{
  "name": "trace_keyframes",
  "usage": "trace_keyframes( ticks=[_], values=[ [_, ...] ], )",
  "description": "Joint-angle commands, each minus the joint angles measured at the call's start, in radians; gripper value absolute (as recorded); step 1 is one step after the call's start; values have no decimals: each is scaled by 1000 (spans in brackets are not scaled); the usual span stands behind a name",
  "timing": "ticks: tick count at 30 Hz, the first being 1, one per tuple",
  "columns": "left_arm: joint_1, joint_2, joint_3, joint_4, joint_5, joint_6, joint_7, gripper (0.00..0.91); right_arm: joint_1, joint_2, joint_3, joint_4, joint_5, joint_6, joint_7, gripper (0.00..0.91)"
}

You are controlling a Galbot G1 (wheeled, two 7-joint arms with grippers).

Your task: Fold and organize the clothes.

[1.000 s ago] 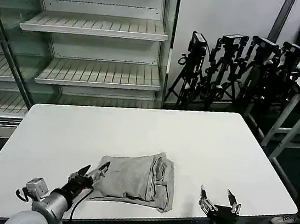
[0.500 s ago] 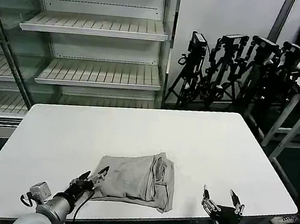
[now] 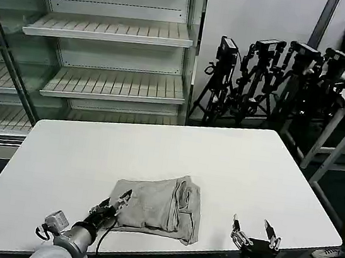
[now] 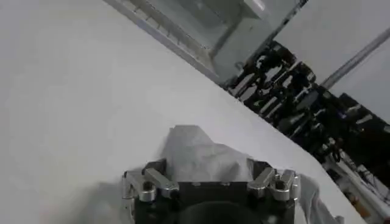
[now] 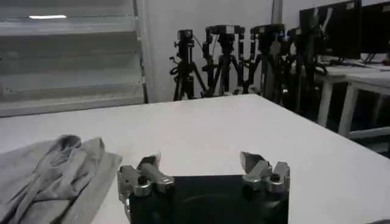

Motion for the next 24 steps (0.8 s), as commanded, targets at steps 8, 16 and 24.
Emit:
trace_keyframes(
  ticks=[8,16,24],
  values=[
    [-18,-90,8,59,-48,-58,-7,30,-20,14,4,20,-9,1,0,907],
    [-11,-112,3,57,-77,-73,-11,30,-26,23,1,29,-15,0,1,907],
    [-10,-144,-10,51,-136,-91,-13,30,-30,34,-1,39,-19,-2,3,907]
  ],
)
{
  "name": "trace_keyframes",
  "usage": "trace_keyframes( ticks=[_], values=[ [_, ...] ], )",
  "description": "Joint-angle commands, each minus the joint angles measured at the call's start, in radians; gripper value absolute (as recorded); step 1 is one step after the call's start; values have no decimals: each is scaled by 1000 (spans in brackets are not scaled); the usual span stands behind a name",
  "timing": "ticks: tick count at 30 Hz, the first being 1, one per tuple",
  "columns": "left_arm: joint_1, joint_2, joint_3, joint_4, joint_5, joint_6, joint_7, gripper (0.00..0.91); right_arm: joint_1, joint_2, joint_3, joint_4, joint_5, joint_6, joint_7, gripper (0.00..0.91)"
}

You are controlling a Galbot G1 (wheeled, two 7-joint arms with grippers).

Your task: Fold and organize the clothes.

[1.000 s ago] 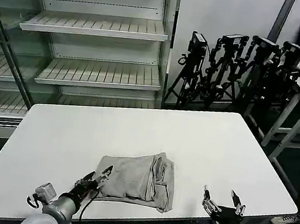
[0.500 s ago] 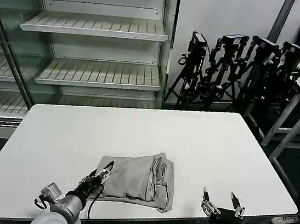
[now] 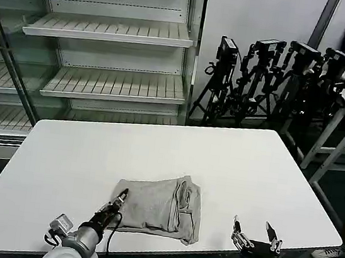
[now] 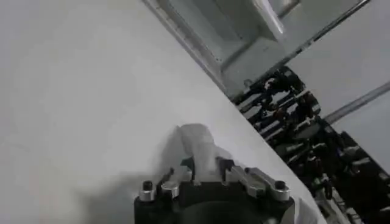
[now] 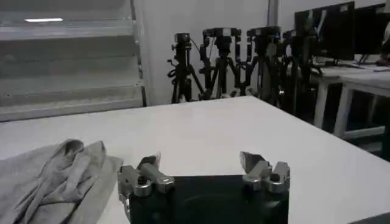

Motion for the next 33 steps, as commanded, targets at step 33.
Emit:
trace_keyframes(
  ticks=[33],
  values=[
    [67,544,-802,44,-418,159,30,30,112,3,-82,-53,19,-8,5,907]
  ],
)
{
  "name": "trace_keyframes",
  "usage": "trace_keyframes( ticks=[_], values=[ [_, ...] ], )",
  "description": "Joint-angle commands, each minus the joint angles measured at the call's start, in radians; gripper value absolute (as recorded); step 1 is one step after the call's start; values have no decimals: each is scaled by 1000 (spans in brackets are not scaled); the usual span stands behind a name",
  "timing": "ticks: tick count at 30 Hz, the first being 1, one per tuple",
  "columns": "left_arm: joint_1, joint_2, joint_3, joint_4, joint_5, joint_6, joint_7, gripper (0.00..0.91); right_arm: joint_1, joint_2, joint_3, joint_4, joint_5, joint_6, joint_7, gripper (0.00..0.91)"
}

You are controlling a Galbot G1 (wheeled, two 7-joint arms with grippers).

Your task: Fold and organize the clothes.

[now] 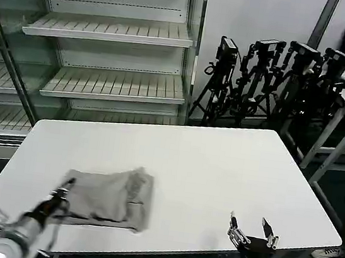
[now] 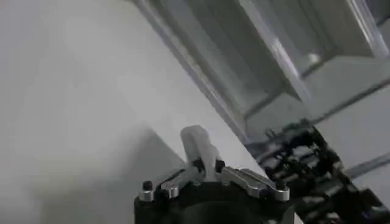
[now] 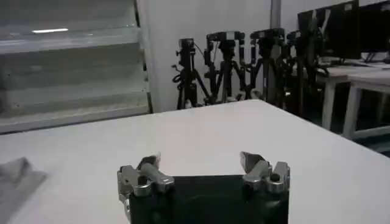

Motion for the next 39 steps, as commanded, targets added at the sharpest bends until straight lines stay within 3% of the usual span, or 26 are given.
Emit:
trace_keyframes(
  ticks=[1,5,9,10,12,13,14,16,19,26,38,39],
  values=[
    [9,372,-424,3,-73,122,18,30,77,-3,-52,-54,2,-1,1,907],
    [16,357,-280,-151,140,107,27,30,53,-8,-52,-37,-3,13,-3,907],
    [-9,262,143,-197,528,27,40,40,8,-4,-50,4,-23,30,-5,907],
    [-57,220,293,-152,684,0,46,40,14,-3,-51,4,-25,27,-3,907],
    [-105,157,431,-115,824,-21,45,40,11,1,-56,16,-44,27,-4,907],
    [-128,87,544,-103,901,-19,37,40,-6,4,-56,32,-51,30,-5,907],
    [-158,71,586,-88,921,-18,34,30,-9,6,-55,36,-52,31,-5,907],
    [-239,-31,699,-18,1006,-12,23,40,-3,8,-53,34,-65,29,-5,907],
    [-314,-137,779,43,1037,4,6,30,-17,10,-45,44,-69,34,-5,907],
    [-426,-269,875,182,1020,16,-29,40,-8,15,-41,27,-69,36,-7,907],
    [-530,-372,903,358,1055,-6,-50,40,20,13,-58,12,-66,28,-7,907],
    [-538,-376,902,371,1056,-6,-49,111,23,12,-58,11,-66,27,-7,907]
  ],
)
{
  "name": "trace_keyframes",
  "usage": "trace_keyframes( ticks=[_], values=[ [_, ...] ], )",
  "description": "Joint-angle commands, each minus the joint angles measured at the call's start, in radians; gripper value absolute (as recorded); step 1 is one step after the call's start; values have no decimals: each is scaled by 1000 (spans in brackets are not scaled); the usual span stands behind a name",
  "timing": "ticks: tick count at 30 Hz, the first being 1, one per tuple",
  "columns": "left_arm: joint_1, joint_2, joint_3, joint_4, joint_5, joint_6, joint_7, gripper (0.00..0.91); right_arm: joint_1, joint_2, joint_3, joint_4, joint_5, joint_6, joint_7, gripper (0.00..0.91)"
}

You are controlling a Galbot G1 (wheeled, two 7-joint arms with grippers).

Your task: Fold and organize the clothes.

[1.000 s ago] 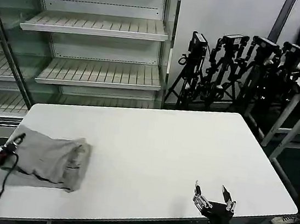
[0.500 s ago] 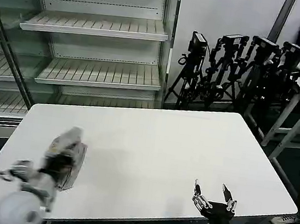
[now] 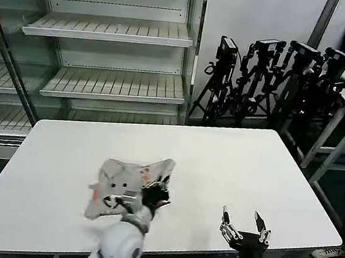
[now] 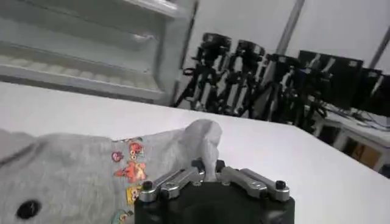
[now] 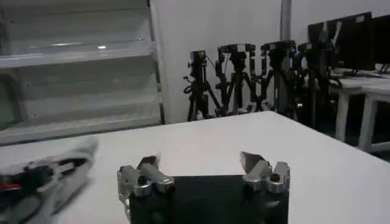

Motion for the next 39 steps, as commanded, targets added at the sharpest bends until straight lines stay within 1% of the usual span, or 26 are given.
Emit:
trace_keyframes(
  ticks=[1,2,3,4,5,9,13,16,19,22,24,25,26,28,30,32,36,39],
  values=[
    [-142,-151,135,182,111,-13,-13,353,11,-2,-5,-3,-6,-3,-1,907],
    [-144,-154,136,186,110,-13,-12,423,11,-3,-6,-4,-5,-3,-1,907],
    [-146,-158,140,191,111,-19,-7,564,12,-3,-6,-5,-6,-4,-1,907],
    [-147,-159,144,193,112,-22,-4,645,14,-3,-7,-6,-6,-5,-2,907],
    [-147,-160,151,196,115,-24,0,907,14,-3,-7,-6,-6,-5,-2,907],
    [-148,-167,165,218,140,-40,21,907,15,-6,-5,-2,-7,-10,-5,907],
    [-148,-167,159,202,153,-70,39,907,12,-11,3,7,-7,-10,-9,907],
    [-138,-149,146,149,151,-101,66,907,15,-16,11,8,-9,-7,-10,907],
    [-103,-113,121,52,113,-134,96,907,26,-20,11,10,-26,3,-11,907],
    [-44,-53,49,-58,83,-144,109,907,35,-24,6,18,-41,4,-12,907],
    [31,15,-24,-144,101,-166,117,907,42,-31,-3,15,-60,10,-14,907],
    [41,26,-48,-157,111,-169,114,907,44,-34,-5,13,-65,12,-15,907],
    [72,62,-94,-202,142,-170,107,907,48,-36,-10,9,-70,15,-15,907],
    [125,95,-180,-234,223,-172,93,907,57,-36,-22,3,-74,16,-15,907],
    [177,113,-253,-283,262,-181,74,907,64,-33,-35,0,-80,15,-14,907],
    [253,122,-318,-337,250,-180,69,907,75,-28,-49,-1,-93,13,-11,907],
    [399,124,-409,-409,255,-191,77,907,107,-24,-63,-21,-144,16,7,907],
    [453,124,-462,-443,262,-208,88,907,115,-26,-68,-33,-145,40,15,907]
  ],
)
